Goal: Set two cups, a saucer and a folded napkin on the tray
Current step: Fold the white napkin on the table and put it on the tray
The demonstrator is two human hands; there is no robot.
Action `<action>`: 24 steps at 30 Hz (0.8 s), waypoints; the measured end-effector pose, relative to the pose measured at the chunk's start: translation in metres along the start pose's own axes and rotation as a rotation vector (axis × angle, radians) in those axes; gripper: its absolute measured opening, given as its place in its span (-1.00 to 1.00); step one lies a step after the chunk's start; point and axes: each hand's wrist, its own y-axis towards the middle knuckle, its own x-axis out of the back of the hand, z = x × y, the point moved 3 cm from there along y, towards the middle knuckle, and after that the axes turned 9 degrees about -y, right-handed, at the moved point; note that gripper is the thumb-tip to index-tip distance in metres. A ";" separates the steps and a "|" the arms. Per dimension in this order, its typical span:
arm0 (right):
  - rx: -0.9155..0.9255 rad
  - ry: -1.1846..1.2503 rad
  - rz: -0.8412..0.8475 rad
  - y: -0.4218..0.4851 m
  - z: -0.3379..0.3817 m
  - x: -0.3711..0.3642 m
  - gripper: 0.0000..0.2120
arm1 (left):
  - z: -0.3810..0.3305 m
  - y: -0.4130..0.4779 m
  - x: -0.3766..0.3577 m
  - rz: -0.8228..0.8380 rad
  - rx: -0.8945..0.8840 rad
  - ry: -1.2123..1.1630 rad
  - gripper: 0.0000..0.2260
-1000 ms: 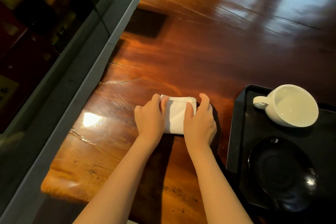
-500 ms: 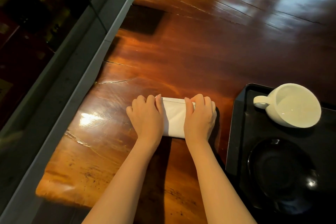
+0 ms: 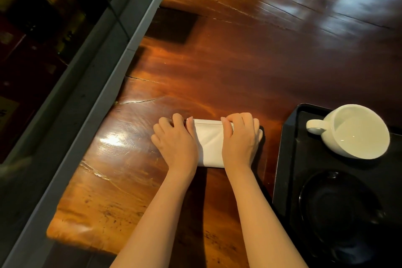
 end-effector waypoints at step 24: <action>-0.202 0.160 0.267 -0.045 -0.022 0.050 -0.89 | -0.004 -0.015 -0.007 0.403 -0.560 0.089 -0.44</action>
